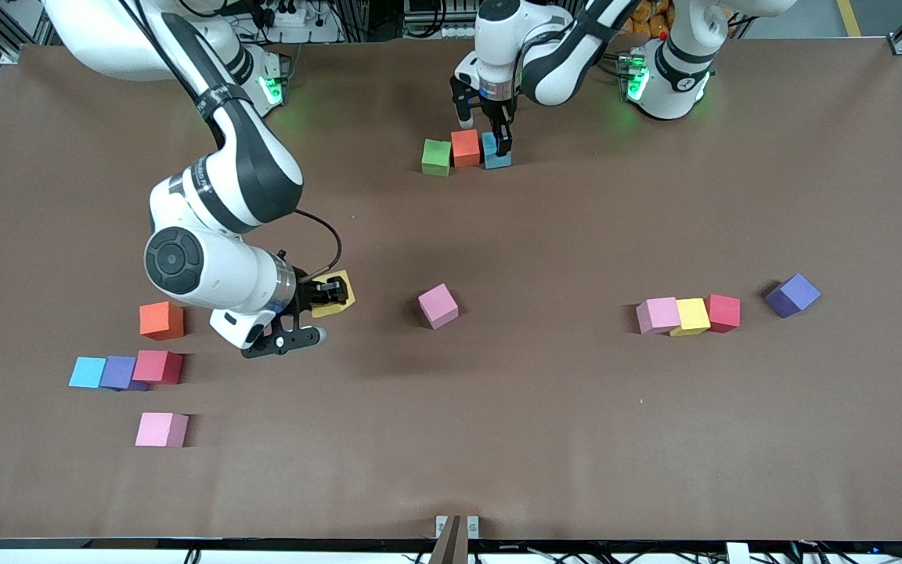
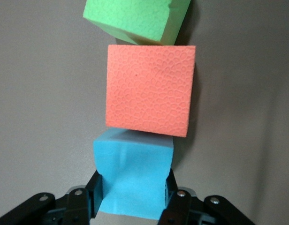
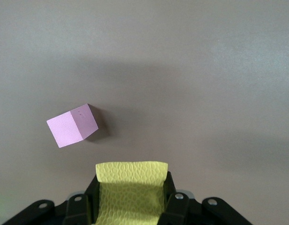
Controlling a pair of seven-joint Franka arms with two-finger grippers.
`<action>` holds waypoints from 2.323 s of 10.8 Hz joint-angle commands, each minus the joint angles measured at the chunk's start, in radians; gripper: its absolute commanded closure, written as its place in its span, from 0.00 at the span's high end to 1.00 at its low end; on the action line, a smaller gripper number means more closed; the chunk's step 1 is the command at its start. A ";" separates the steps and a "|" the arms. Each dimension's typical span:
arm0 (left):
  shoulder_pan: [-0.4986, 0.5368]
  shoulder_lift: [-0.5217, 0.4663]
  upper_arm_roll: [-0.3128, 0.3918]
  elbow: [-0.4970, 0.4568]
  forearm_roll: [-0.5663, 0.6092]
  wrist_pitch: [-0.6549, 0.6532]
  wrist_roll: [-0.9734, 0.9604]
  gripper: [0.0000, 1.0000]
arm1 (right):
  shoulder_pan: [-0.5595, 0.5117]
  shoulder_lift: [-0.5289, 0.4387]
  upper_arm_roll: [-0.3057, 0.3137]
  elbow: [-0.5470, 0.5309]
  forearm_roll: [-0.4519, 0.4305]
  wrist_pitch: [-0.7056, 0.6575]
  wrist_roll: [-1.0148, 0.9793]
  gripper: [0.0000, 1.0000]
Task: Form number 2 with 11 blocks
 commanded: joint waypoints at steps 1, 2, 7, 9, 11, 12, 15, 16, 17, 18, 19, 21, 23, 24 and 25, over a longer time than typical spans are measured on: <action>-0.013 0.026 0.000 0.019 0.036 0.017 -0.017 0.04 | -0.007 -0.019 0.001 -0.020 0.019 -0.010 -0.002 0.20; -0.015 0.026 0.000 0.019 0.038 0.017 -0.018 0.04 | -0.009 -0.019 0.001 -0.020 0.019 -0.010 -0.004 0.20; -0.016 0.027 0.000 0.021 0.048 0.017 -0.017 0.04 | -0.014 -0.018 -0.001 -0.020 0.019 -0.011 -0.014 0.20; -0.015 0.035 0.003 0.030 0.064 0.017 -0.017 0.04 | -0.018 -0.016 -0.001 -0.020 0.019 -0.013 -0.024 0.20; -0.015 0.046 0.007 0.045 0.064 0.018 -0.017 0.05 | -0.018 -0.016 -0.001 -0.020 0.019 -0.013 -0.025 0.20; -0.016 0.047 0.009 0.051 0.064 0.018 -0.015 0.04 | -0.018 -0.016 -0.001 -0.020 0.019 -0.011 -0.025 0.20; -0.018 0.049 0.040 0.062 0.094 0.017 -0.012 0.05 | -0.017 -0.016 -0.002 -0.031 0.019 -0.001 -0.022 0.20; -0.018 0.055 0.044 0.063 0.100 0.017 -0.012 0.06 | -0.017 -0.015 -0.002 -0.031 0.019 0.004 -0.022 0.20; -0.019 0.056 0.046 0.063 0.101 0.017 -0.012 0.07 | -0.017 -0.015 -0.002 -0.032 0.019 0.006 -0.022 0.20; -0.022 0.061 0.046 0.065 0.101 0.017 -0.012 0.08 | -0.017 -0.015 -0.002 -0.032 0.019 0.007 -0.022 0.20; -0.022 0.064 0.046 0.070 0.101 0.017 -0.012 0.08 | -0.017 -0.015 -0.002 -0.032 0.019 0.007 -0.022 0.20; -0.024 0.075 0.046 0.077 0.101 0.017 -0.012 0.08 | -0.017 -0.015 -0.002 -0.034 0.019 0.007 -0.022 0.20; -0.024 0.073 0.046 0.077 0.101 0.017 -0.014 0.08 | -0.018 -0.015 -0.002 -0.034 0.019 0.007 -0.022 0.20; -0.024 0.073 0.046 0.076 0.101 0.017 -0.015 0.08 | -0.017 -0.015 -0.002 -0.035 0.019 0.007 -0.020 0.20; -0.024 0.073 0.046 0.074 0.102 0.017 -0.015 0.08 | -0.012 -0.015 -0.002 -0.038 0.019 0.009 -0.007 0.20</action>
